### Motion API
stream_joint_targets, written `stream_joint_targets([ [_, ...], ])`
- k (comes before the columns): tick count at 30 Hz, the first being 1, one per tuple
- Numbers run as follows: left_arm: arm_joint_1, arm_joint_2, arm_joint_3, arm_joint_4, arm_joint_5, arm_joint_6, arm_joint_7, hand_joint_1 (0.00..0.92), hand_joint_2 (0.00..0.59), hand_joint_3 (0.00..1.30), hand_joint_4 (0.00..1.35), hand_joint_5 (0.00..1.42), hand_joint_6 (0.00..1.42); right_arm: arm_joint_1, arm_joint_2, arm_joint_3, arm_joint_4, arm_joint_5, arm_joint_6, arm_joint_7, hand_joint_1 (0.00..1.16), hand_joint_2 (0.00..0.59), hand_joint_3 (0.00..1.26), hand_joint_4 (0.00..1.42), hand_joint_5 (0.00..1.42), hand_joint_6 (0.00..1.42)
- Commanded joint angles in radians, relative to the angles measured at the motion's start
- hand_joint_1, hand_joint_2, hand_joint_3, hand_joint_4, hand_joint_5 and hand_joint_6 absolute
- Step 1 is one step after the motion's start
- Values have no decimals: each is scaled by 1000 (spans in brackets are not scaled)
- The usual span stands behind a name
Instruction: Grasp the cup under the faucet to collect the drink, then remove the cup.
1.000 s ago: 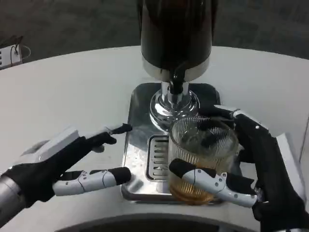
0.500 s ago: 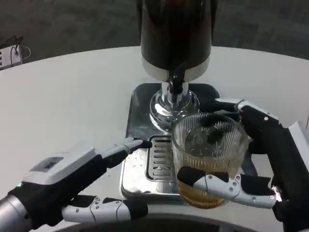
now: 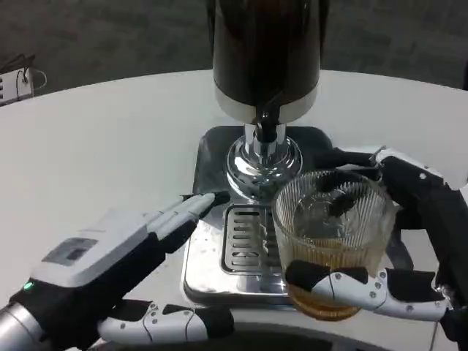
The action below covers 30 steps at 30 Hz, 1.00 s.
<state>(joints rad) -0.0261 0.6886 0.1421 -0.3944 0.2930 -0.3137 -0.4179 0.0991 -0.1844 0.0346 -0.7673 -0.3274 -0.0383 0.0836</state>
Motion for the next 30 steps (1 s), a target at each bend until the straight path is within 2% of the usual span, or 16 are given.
stream_joint_targets([
  [1, 42, -10, 10, -42, 22, 12, 10, 0, 60, 0, 0, 0, 69, 16, -8, -10, -50, 22, -41, 11, 985, 227, 936, 1173, 1386, 1424],
  [19, 135, -11, 17, -141, 30, 37, -23, 0, 53, 0, 0, 0, 29, 69, -21, -33, -113, 62, -25, 49, 984, 227, 946, 1186, 1399, 1424],
  [30, 149, -13, 31, -158, 25, 59, -28, 0, 56, 0, 0, 0, 27, 80, -19, -31, -126, 63, -28, 58, 984, 227, 947, 1199, 1400, 1424],
])
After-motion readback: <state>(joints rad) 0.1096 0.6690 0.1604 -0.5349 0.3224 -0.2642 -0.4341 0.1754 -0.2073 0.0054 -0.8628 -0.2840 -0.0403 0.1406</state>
